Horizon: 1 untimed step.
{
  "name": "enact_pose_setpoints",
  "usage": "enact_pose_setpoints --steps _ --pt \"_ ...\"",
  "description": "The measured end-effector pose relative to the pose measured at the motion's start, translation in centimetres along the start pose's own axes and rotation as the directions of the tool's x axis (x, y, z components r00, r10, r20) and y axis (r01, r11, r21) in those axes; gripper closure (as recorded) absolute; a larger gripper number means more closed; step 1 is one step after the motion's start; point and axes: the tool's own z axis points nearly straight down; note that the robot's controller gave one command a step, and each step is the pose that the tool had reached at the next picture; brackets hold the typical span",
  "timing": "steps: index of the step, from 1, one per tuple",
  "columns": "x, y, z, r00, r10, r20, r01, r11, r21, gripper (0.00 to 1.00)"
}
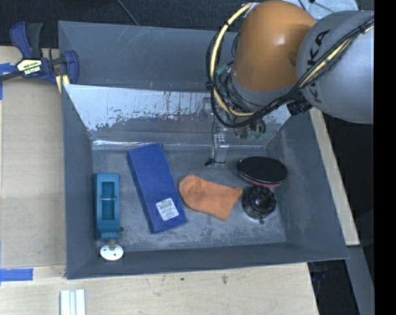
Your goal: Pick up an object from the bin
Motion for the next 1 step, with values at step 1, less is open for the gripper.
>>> enact_pose_setpoints --steps 1 --pt "-0.1 -0.02 -0.52 1.0 0.001 0.008 -0.001 1.0 0.0 0.0"
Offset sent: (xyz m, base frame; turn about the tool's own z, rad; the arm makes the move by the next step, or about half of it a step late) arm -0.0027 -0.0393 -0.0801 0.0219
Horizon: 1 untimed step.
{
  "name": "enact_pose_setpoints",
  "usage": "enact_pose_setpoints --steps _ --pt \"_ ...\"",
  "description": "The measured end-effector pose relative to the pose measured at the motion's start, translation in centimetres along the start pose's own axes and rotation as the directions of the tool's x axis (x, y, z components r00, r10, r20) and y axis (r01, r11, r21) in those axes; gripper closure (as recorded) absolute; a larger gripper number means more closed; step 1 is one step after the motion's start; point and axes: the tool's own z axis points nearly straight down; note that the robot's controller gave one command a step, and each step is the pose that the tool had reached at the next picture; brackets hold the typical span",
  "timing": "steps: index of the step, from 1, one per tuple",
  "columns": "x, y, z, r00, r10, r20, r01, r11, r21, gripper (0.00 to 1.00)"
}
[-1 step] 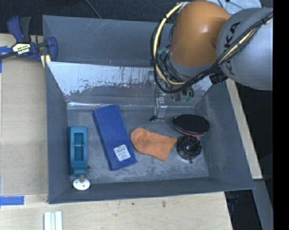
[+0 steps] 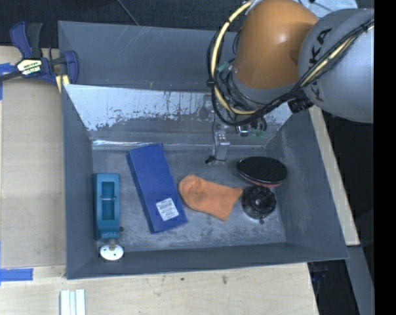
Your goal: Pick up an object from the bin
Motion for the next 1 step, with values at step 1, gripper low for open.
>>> enact_pose_setpoints --steps 1 --pt "-0.03 -1.9 4.07 1.0 0.01 0.008 -0.01 1.0 -0.001 0.0"
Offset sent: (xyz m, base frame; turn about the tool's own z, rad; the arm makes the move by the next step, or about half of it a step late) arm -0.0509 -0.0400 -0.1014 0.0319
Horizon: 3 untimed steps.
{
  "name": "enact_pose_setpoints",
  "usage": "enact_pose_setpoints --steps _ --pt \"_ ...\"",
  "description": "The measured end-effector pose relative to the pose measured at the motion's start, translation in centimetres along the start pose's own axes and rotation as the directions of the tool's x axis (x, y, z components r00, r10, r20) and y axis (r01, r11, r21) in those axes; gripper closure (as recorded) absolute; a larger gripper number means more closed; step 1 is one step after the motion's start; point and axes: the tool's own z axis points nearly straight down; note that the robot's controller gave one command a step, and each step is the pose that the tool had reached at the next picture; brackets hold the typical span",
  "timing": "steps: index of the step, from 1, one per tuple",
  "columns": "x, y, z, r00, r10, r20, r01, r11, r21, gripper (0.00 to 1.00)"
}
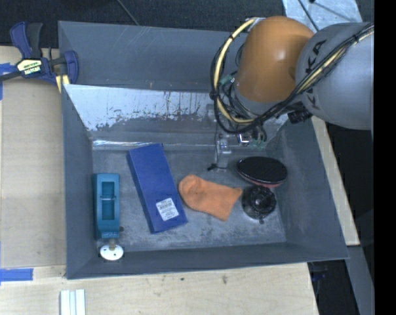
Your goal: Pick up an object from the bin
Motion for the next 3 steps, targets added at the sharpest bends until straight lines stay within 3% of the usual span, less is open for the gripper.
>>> enact_pose_setpoints --steps 1,2,3 --pt "0.2 -0.7 1.5 1.0 0.005 -0.003 -0.005 1.0 0.001 0.0" --pt "3.3 0.0 3.1 0.99 -0.141 -0.017 0.141 0.99 0.0 0.0" --pt "3.5 0.0 5.1 0.943 -0.333 -0.006 0.333 0.943 -0.001 0.0"
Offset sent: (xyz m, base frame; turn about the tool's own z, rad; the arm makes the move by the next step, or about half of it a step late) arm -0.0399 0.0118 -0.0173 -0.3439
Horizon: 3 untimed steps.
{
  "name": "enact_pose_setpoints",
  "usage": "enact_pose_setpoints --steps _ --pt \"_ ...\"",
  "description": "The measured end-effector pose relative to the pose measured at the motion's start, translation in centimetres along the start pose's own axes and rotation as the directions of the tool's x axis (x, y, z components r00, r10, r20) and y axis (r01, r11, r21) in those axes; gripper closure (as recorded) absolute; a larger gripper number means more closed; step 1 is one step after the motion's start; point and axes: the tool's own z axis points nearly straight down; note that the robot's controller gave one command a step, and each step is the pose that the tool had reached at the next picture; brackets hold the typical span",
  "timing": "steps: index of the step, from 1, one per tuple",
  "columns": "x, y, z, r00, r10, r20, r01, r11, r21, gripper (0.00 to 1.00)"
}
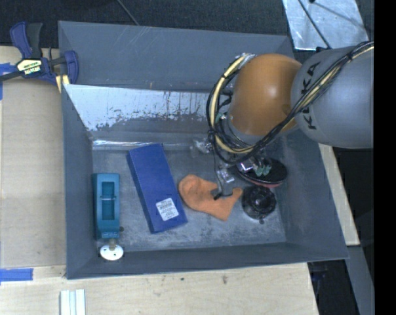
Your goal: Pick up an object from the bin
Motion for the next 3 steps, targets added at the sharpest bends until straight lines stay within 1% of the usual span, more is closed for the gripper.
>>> enact_pose_setpoints --steps 1,2,3 --pt "-2.0 0.0 4.3 0.898 0.44 0.001 -0.44 0.898 0.0 1.0" --pt "-2.0 0.0 4.3 0.898 0.44 0.001 -0.44 0.898 0.0 1.0" --pt "-4.8 4.2 -13.7 0.888 0.461 0.006 -0.461 0.888 -0.002 1.0"
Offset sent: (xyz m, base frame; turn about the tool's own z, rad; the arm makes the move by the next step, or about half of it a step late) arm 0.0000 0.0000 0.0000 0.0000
